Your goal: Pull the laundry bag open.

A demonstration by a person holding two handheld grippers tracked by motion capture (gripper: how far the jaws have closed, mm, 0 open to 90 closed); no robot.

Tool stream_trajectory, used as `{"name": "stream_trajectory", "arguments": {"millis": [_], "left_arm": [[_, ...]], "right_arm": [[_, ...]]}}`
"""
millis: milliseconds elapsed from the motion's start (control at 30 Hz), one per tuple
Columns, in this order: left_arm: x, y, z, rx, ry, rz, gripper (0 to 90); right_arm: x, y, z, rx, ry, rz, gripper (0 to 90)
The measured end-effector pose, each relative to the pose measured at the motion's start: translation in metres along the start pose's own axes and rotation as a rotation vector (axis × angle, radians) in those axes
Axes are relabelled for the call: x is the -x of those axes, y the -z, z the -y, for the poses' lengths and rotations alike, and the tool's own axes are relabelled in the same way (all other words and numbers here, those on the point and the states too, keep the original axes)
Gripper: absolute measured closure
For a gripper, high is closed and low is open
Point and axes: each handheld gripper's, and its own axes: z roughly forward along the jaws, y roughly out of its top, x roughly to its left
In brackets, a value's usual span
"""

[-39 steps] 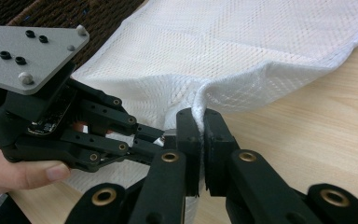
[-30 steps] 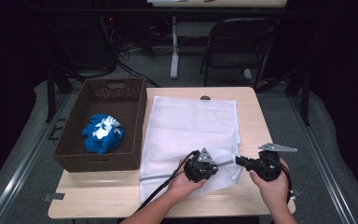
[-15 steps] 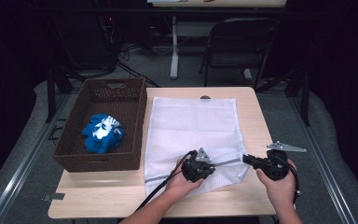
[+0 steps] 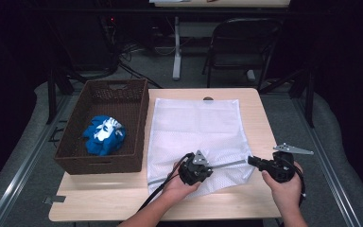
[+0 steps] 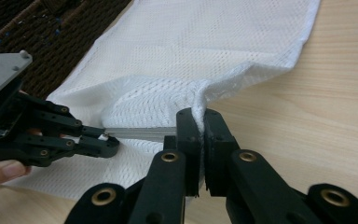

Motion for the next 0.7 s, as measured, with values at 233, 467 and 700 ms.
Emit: {"name": "stream_trajectory", "arguments": {"millis": [233, 467, 700], "left_arm": [[-0.003, 0.007, 0.006, -0.015, 0.006, -0.005, 86.0], [-0.003, 0.015, 0.009, -0.015, -0.007, -0.011, 86.0], [-0.009, 0.019, 0.017, -0.033, 0.012, -0.026, 86.0]], "right_arm": [[0.004, 0.003, -0.001, 0.004, -0.012, 0.007, 86.6], [0.005, 0.003, 0.0, 0.004, -0.017, 0.005, 86.7], [0.008, 0.004, 0.0, 0.007, -0.023, 0.019, 86.7]]}}
